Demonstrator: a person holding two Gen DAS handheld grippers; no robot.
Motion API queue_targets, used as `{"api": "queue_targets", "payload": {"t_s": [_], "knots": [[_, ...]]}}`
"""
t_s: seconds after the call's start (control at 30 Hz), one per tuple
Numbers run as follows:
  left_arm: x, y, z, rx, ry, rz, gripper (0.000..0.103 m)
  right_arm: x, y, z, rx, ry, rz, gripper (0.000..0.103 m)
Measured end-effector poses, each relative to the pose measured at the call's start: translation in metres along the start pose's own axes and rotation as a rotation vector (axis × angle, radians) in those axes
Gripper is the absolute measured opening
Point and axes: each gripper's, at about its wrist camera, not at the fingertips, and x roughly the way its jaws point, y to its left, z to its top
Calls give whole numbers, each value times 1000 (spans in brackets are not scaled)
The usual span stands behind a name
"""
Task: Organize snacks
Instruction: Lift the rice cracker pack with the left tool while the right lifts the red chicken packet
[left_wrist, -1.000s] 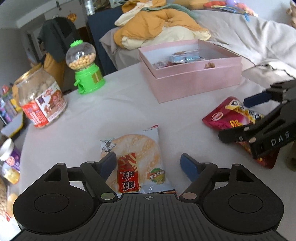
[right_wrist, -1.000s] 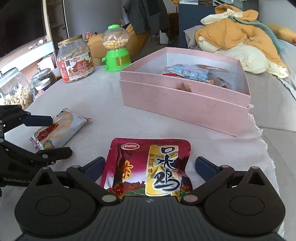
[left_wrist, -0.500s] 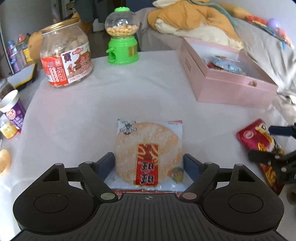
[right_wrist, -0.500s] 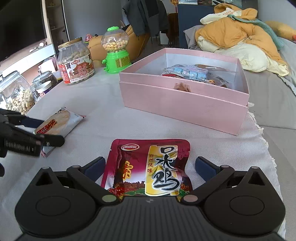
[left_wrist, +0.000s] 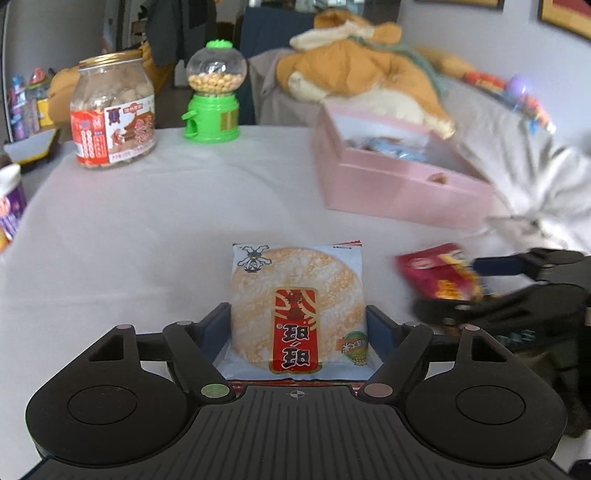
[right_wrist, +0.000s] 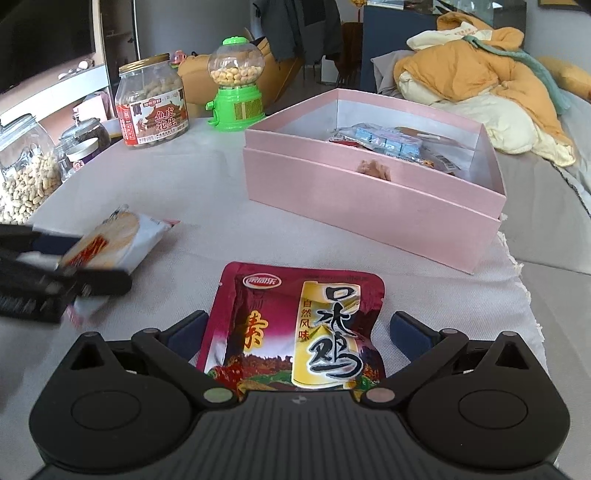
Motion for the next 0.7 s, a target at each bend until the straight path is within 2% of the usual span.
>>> {"api": "queue_targets", "payload": {"t_s": [0.17,0.37,0.57,0.6,0.7], "knots": [[-6,-15,-13,13,-55,51,82,-2,-3,-2,-20,4,25,103],[-5,-7,-13,-20,-72,41,82,-7,-12,-3,-24,0,89,103],[-7,-7,-16,-31,-79,37,82,-1,-1,2,-51,21,42,103],[-7,-7,-16,-32,-80,37,82,-1,-2,2,-50,31,43,102],[-7,-7,-16,-30,-79,39,82,-10,-2,3,-44,47,42,86]]}}
